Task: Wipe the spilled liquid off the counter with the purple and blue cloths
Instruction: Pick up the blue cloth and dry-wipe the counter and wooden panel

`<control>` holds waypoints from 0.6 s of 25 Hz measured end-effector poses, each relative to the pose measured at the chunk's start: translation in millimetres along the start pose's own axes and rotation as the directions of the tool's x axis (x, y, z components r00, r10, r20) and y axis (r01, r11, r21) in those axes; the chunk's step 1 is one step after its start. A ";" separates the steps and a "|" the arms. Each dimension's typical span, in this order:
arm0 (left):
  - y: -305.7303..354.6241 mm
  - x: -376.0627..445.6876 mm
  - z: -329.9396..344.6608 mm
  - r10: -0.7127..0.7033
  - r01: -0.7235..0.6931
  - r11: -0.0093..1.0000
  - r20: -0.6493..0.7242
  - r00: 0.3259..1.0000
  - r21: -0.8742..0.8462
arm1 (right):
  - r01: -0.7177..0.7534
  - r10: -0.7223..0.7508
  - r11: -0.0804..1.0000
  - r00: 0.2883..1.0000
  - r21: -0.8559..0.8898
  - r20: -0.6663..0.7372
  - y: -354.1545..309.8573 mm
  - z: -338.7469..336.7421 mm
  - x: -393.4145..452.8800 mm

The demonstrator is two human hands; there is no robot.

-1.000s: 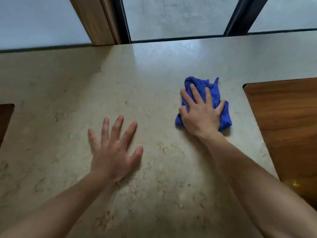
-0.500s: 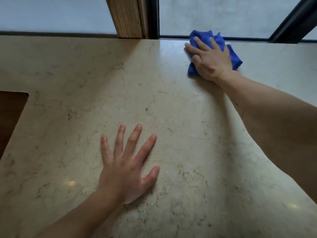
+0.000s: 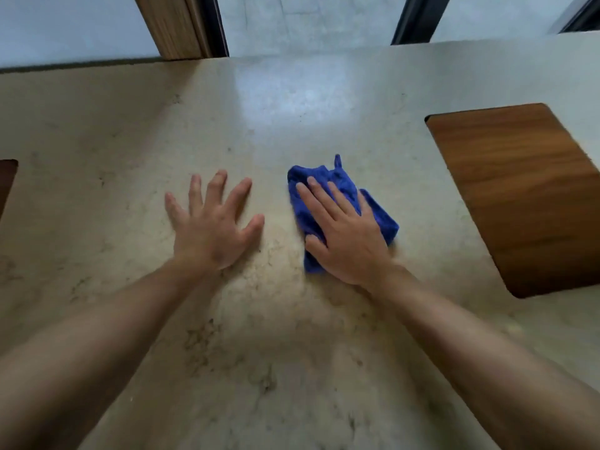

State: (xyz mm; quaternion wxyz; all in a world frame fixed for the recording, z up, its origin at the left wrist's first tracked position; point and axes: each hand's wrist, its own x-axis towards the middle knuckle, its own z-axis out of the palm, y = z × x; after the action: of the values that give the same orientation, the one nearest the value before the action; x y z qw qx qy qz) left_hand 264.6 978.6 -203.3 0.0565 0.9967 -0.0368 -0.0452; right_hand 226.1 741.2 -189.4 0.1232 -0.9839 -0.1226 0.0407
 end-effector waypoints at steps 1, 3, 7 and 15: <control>-0.1 1.6 1.2 0.014 -0.014 1.000 -0.008 1.000 -0.015 | -0.067 0.067 0.997 0.998 0.028 -0.008 -4.2 2.4 -43.4; -3.4 -4.6 -1.0 0.039 -0.039 0.999 0.004 0.999 -0.015 | -0.179 0.178 0.983 0.983 0.036 0.040 -18.0 9.8 -138.9; -28.5 -24.2 -12.7 0.112 -0.112 0.993 0.013 0.994 0.032 | -0.396 0.395 0.918 0.918 0.017 0.040 -52.3 12.1 -283.3; -114.7 -43.3 -12.8 0.102 -0.100 0.988 -0.013 0.995 0.115 | -0.411 0.411 0.912 0.911 0.012 -0.029 -172.8 53.0 -303.6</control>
State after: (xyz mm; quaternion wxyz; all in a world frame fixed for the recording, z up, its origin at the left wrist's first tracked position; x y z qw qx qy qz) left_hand 230.7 1097.1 -200.2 0.0021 0.9955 -0.0892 -0.0309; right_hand -113.2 839.5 -181.9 0.1165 -0.9879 0.0889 0.0506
